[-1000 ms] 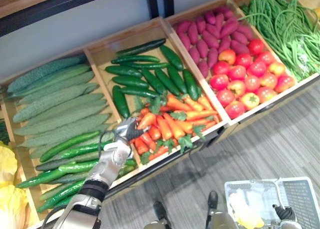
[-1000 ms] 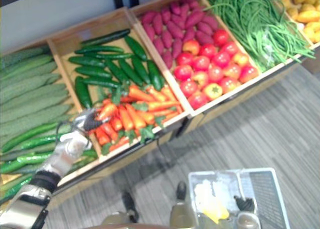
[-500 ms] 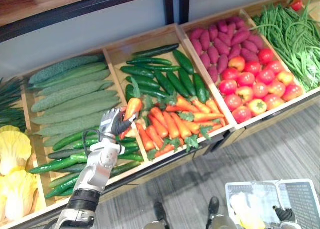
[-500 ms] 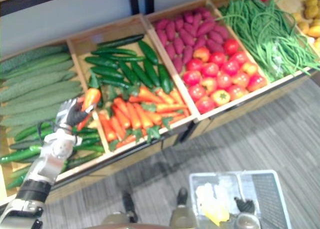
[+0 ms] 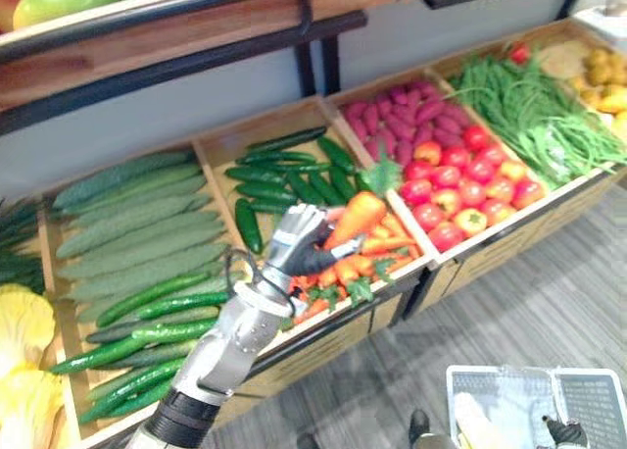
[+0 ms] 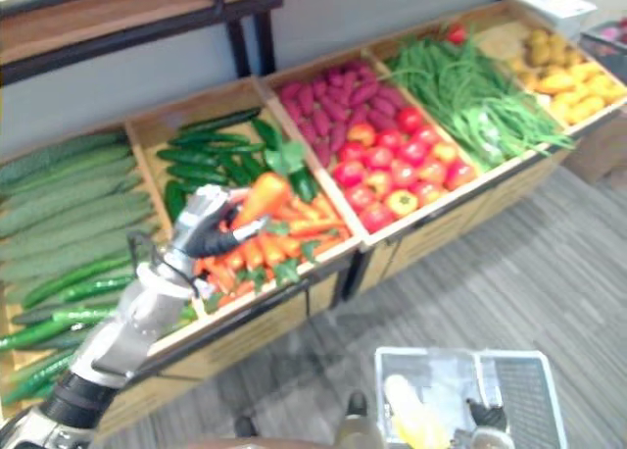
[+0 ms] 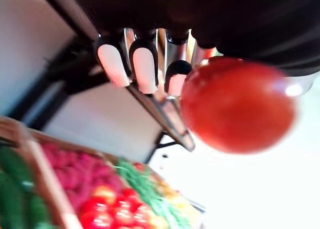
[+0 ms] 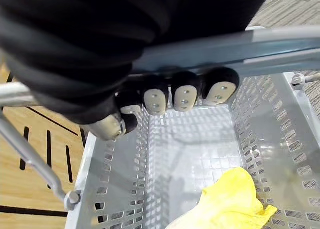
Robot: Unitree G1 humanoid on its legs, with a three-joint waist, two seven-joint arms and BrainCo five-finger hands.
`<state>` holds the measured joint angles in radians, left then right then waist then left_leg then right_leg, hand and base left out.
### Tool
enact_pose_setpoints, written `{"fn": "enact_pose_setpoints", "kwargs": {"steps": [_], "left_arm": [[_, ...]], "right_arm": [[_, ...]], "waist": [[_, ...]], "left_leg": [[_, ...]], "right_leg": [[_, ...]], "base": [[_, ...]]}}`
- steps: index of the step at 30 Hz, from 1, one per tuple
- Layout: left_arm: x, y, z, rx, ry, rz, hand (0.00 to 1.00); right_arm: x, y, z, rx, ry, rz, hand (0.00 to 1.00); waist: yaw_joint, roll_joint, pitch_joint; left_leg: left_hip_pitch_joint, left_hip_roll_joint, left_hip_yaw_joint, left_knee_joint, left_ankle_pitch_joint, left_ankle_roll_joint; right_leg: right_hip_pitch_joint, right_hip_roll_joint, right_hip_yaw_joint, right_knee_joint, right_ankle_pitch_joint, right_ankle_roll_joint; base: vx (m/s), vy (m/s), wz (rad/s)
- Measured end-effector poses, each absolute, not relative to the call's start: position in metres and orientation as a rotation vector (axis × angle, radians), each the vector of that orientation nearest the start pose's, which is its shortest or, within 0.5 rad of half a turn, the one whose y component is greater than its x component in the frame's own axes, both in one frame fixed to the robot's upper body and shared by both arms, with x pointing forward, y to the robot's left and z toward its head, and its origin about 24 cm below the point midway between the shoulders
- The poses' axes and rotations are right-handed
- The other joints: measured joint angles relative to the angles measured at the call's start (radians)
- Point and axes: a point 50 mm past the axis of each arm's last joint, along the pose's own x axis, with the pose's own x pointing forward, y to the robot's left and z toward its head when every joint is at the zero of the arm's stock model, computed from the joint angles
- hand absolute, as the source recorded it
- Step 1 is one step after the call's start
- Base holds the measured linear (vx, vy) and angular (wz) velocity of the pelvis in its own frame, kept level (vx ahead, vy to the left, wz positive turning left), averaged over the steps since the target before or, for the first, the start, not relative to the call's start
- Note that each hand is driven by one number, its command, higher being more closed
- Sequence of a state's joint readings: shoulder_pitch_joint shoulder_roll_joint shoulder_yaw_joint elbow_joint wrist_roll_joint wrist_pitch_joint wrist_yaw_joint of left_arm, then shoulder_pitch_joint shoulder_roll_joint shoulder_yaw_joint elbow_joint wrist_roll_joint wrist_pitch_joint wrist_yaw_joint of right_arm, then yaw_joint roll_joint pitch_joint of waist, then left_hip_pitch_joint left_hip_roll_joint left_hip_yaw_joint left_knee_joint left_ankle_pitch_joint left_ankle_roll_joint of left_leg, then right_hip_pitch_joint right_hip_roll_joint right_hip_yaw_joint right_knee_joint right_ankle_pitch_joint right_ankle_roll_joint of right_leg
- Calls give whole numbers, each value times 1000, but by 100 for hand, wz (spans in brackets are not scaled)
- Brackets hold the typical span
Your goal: Pick vegetable in the basket
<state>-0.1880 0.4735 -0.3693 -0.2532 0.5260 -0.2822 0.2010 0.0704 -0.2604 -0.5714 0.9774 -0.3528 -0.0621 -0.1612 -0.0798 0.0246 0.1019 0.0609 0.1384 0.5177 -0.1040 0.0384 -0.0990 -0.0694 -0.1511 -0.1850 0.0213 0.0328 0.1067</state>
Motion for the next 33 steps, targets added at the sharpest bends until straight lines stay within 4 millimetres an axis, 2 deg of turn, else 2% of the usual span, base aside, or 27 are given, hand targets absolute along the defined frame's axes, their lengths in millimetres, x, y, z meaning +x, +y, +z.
{"fn": "enact_pose_setpoints", "kwargs": {"steps": [5, 9, 13, 18, 21, 25, 30, 33], "left_arm": [[225, 58, 142, 752, -896, -586, 100], [205, 19, 137, 656, -937, -809, 100], [197, -13, 124, 620, -914, -952, 100], [190, -51, 94, 623, -791, -1112, 100], [190, -66, 77, 649, -711, -1160, 100], [191, -77, 60, 704, -639, -1195, 100], [188, -88, 44, 757, -584, -1225, 100], [191, -88, 31, 802, -525, -1233, 100]], "right_arm": [[100, -347, -90, -496, 862, -614, 100], [114, -354, -60, -600, 718, -594, 100], [121, -349, -36, -682, 609, -533, 100], [125, -337, -13, -734, 513, -432, 100], [122, -329, -11, -712, 502, -373, 100], [119, -317, -10, -662, 489, -291, 100], [114, -312, -14, -620, 508, -250, 100], [114, -311, -12, -603, 493, -245, 100]], "waist": [[-6, -8, -29], [-44, -13, -40], [-58, -21, -49], [-88, -19, -52], [-94, -18, -53], [-111, -19, -51], [-115, -20, -51], [-121, -22, -49]], "left_leg": [[44, -1, 88, 0, -15, -8], [80, -6, 155, 1, -42, -17], [101, -7, 203, 1, -57, -21], [107, -3, 242, 7, -70, -26], [119, 1, 263, 8, -77, -36], [104, 18, 268, 77, -127, -33], [99, 12, 262, 73, -127, -32], [95, 9, 249, 70, -122, -31]], "right_leg": [[-13, 7, 81, 7, 10, 16], [-19, 7, 130, 17, 16, 25], [-32, 11, 171, 31, 16, 26], [-47, 20, 197, 37, 16, 26], [-49, 28, 207, 46, 15, 27], [-49, 19, 215, 51, 6, 31], [-52, 12, 207, 51, 1, 32], [-51, 8, 196, 51, -2, 32]], "base": [[-28, 2, -53], [-14, 14, -39], [-5, 14, -34], [16, -6, -18], [19, -10, -15], [5, -2, -8], [-6, -3, 4], [-17, -7, 10]]}}
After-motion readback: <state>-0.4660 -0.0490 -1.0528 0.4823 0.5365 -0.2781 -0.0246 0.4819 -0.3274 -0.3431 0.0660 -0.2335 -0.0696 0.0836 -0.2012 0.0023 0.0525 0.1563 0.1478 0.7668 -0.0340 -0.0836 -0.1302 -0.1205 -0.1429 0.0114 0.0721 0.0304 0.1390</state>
